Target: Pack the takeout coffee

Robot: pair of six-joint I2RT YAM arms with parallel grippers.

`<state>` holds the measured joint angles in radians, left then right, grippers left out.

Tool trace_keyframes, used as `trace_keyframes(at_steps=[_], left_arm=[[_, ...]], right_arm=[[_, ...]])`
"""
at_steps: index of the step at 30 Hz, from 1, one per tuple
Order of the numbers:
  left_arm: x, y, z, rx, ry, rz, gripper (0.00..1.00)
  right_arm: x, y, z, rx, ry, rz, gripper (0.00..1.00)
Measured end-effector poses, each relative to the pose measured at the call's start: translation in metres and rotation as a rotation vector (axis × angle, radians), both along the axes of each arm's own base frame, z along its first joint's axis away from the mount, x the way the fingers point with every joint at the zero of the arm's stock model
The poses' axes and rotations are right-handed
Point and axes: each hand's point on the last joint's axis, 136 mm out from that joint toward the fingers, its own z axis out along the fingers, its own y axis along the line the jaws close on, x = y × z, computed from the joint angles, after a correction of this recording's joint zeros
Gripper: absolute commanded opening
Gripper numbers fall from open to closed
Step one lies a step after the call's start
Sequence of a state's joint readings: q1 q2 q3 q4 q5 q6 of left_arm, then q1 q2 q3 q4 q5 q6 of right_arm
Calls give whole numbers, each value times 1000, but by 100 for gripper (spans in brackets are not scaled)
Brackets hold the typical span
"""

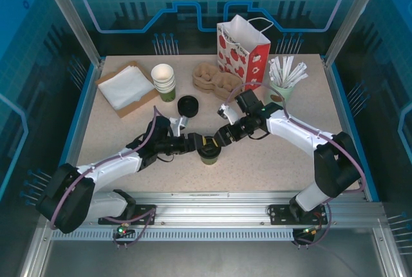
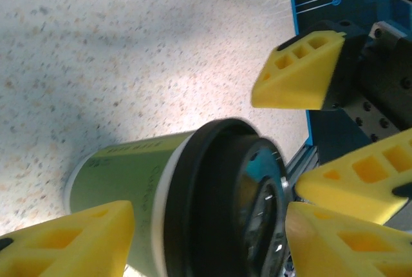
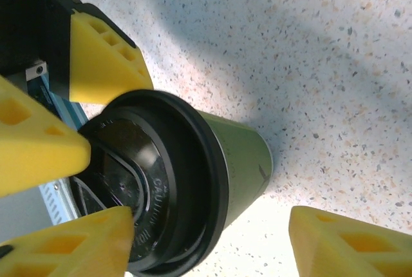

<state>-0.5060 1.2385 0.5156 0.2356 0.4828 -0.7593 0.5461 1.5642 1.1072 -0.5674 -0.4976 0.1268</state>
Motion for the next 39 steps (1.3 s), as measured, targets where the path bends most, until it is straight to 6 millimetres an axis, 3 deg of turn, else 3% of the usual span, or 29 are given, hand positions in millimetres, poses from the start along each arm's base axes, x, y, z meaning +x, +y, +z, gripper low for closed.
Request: trace_keyframes(at_steps=[7,11,15,20,24,39], left_arm=[[16,-3,27,4,-59,21,72],[20,16,43,39,-104,78,72],[30,51,67,62,-171,194,73],[35,82,91,97,-225,289,75],[34,90,100,125,-233,303,75],[32,98,95,169,-205,311,75]], right_arm=[[3,-9,28,-33,-128,-19,85],[-19,-11,36,-107,-267,25,91],[-48,-16,16,-179,-308,93,96],[-57,-24,-10,-259,-333,117,98],[-60,-17,-22,-256,-375,151,99],[-46,10,-50,-255,-457,250,92]])
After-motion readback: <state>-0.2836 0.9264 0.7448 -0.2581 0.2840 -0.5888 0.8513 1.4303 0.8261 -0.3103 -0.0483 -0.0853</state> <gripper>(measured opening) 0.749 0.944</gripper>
